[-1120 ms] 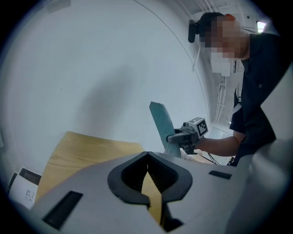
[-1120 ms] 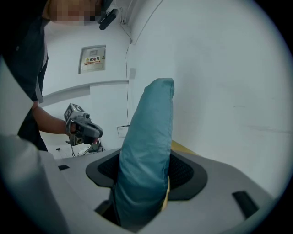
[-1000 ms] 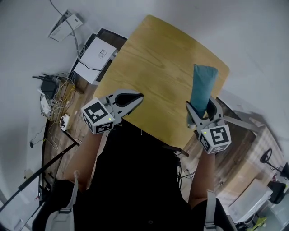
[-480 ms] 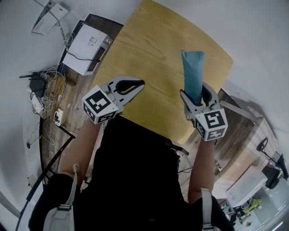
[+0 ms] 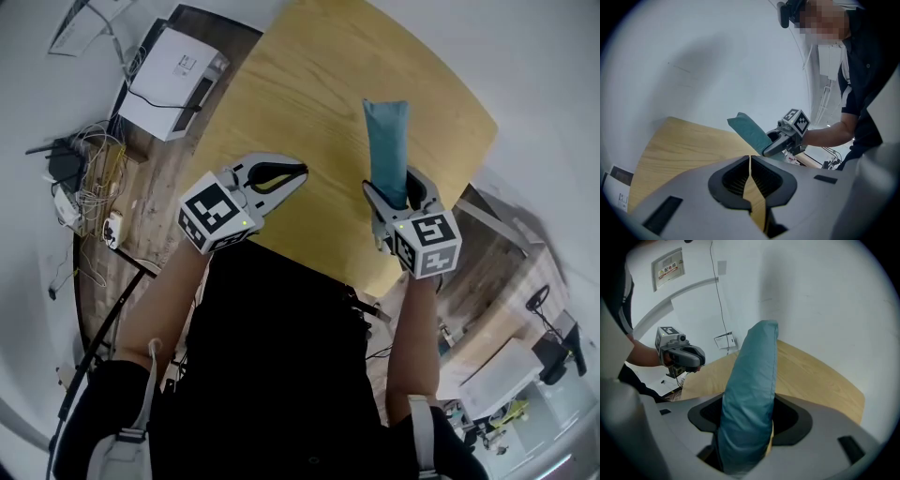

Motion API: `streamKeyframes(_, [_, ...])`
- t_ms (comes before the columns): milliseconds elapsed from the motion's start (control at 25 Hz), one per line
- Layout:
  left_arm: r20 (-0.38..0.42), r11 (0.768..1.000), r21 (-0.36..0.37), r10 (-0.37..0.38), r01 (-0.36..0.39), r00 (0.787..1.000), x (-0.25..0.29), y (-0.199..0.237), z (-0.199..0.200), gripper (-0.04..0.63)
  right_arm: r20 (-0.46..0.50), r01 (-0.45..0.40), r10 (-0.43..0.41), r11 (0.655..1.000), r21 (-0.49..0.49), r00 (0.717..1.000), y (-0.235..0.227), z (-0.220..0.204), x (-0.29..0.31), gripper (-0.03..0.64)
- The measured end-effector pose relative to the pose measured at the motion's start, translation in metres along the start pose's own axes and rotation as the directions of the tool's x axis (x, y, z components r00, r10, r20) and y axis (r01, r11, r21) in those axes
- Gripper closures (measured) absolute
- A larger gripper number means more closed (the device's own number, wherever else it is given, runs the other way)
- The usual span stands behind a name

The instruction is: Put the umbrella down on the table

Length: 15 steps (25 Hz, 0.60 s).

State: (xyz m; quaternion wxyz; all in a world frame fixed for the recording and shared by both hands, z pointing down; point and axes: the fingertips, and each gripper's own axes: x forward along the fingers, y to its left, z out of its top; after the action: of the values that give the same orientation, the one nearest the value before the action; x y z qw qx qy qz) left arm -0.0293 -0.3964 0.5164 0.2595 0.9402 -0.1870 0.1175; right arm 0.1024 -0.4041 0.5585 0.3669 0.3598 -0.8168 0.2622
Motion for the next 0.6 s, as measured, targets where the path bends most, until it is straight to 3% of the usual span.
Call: streamKeyframes(600, [-0.024,0.999,-0.039,-0.004,0.003,1.0,0.016,0.017,-0.018,0.583,-0.156,-0.035,0.043,0.998,0.057,0.987,-0.014,-0.023,0.051,0.32])
